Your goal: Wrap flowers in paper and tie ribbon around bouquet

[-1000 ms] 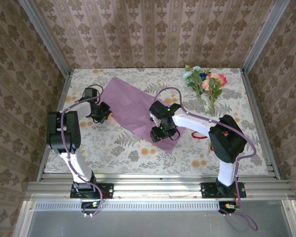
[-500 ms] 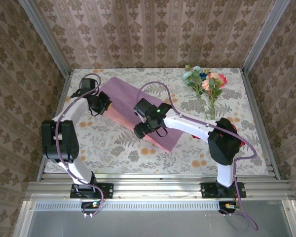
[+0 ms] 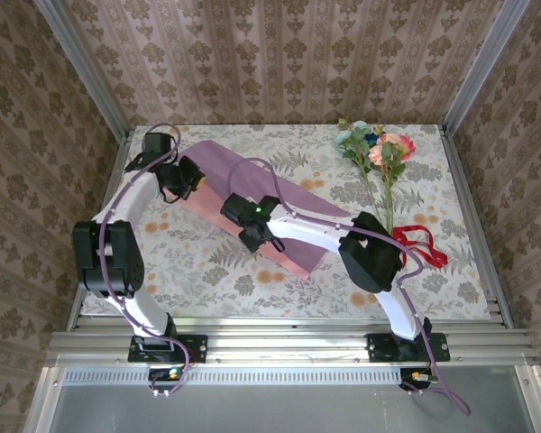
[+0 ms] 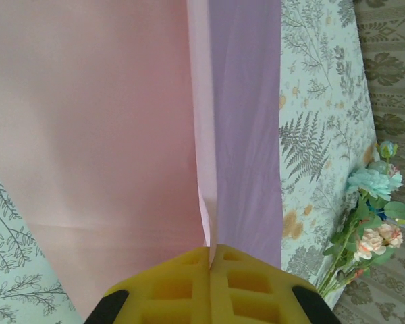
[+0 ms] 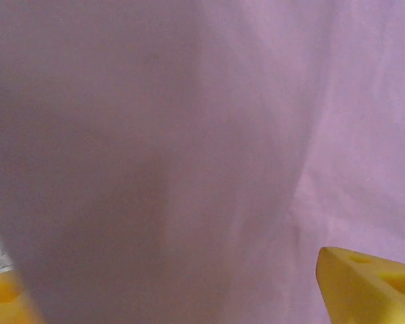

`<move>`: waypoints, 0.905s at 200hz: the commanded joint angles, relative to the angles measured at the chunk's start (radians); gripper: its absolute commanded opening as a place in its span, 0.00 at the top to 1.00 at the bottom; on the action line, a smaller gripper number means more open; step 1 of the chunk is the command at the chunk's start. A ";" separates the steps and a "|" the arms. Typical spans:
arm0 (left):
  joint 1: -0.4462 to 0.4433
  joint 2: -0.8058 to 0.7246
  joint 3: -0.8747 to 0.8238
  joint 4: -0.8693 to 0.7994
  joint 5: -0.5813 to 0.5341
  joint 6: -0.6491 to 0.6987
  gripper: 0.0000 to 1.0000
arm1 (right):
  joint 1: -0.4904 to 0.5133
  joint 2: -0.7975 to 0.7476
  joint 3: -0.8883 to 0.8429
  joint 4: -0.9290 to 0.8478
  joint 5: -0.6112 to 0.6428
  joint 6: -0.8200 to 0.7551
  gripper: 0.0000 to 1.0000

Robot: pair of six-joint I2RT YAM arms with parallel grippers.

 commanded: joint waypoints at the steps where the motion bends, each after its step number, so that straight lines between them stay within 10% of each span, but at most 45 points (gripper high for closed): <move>1: 0.007 0.005 0.033 -0.027 0.026 0.002 1.00 | -0.004 0.025 0.060 -0.043 0.178 -0.028 0.32; 29: 0.012 -0.002 0.049 -0.038 0.032 0.008 1.00 | -0.024 0.041 0.142 -0.100 0.176 -0.011 1.00; 74: -0.026 -0.136 0.114 -0.171 -0.082 0.039 0.52 | -0.121 -0.020 0.315 -0.246 -0.199 0.123 1.00; 138: -0.181 -0.389 -0.215 -0.122 -0.145 -0.141 0.68 | -0.290 -0.022 0.399 -0.324 -0.572 0.284 1.00; 181: -0.366 -0.253 -0.339 0.168 -0.095 -0.324 0.74 | -0.364 -0.021 0.459 -0.334 -0.683 0.327 1.00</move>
